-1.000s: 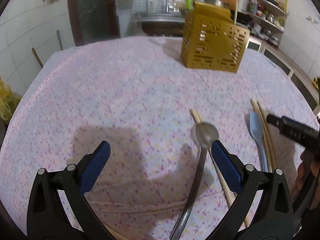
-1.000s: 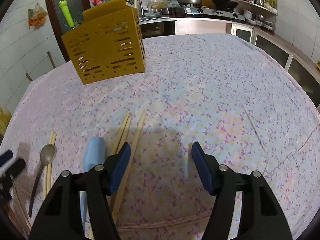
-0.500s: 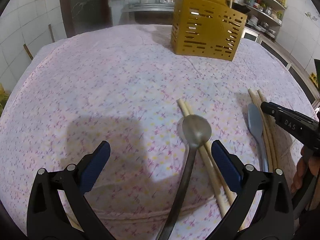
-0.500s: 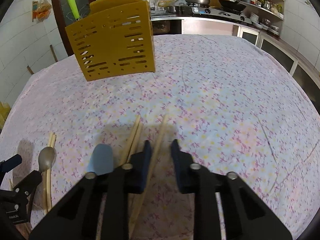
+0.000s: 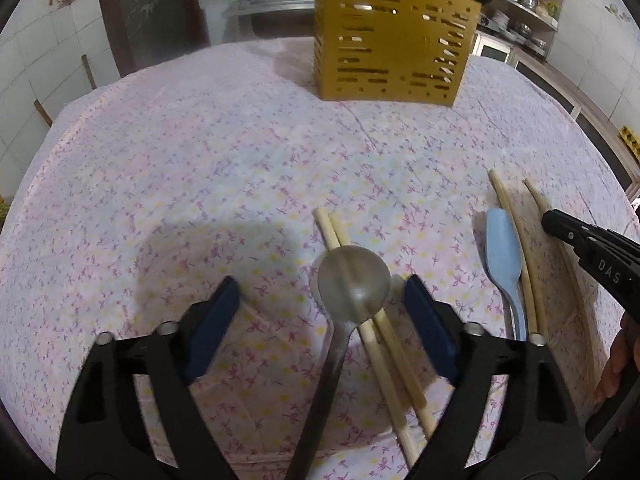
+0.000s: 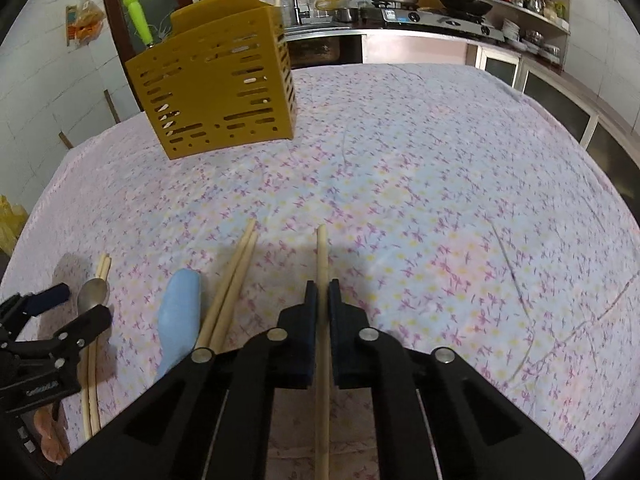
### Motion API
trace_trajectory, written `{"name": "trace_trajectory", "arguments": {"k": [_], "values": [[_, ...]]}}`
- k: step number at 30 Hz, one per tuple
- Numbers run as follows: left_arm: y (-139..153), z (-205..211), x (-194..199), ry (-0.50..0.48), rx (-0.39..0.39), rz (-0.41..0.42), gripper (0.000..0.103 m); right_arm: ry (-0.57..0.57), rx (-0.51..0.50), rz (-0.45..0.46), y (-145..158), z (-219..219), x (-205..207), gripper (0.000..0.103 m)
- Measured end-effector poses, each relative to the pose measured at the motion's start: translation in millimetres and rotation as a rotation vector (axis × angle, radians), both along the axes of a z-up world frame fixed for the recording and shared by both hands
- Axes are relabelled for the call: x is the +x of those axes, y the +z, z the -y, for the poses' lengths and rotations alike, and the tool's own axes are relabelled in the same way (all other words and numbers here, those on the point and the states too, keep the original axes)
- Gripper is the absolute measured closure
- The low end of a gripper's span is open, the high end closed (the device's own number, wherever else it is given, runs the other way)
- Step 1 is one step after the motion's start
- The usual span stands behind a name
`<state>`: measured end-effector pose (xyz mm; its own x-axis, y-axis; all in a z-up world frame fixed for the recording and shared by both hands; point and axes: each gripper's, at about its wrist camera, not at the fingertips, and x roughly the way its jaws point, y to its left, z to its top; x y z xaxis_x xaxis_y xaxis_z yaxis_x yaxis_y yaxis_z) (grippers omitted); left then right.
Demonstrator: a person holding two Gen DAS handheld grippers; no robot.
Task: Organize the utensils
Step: 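Grasp the grey metal spoon by its handle with the left tool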
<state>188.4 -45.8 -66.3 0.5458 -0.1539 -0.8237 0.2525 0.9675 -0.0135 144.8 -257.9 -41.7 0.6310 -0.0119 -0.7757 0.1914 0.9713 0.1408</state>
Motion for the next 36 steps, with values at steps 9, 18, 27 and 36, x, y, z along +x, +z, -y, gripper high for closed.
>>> {"name": "trace_trajectory", "arguments": {"k": [9,18,27,36], "values": [[3,-1,3,0.008,-0.026,-0.02,0.052,-0.003,0.023,-0.044,1,3,11,0.097],[7,0,0,0.012,-0.057,-0.022,0.068,0.009,0.017,-0.029,1,3,8,0.097],[21,-13,-6,0.059,-0.102,0.034,0.068,-0.011,0.079,0.093,21,13,-9,0.097],[63,-35,-23,0.115,-0.193,0.152,0.068,-0.017,0.095,0.254,54,18,-33,0.097]]}}
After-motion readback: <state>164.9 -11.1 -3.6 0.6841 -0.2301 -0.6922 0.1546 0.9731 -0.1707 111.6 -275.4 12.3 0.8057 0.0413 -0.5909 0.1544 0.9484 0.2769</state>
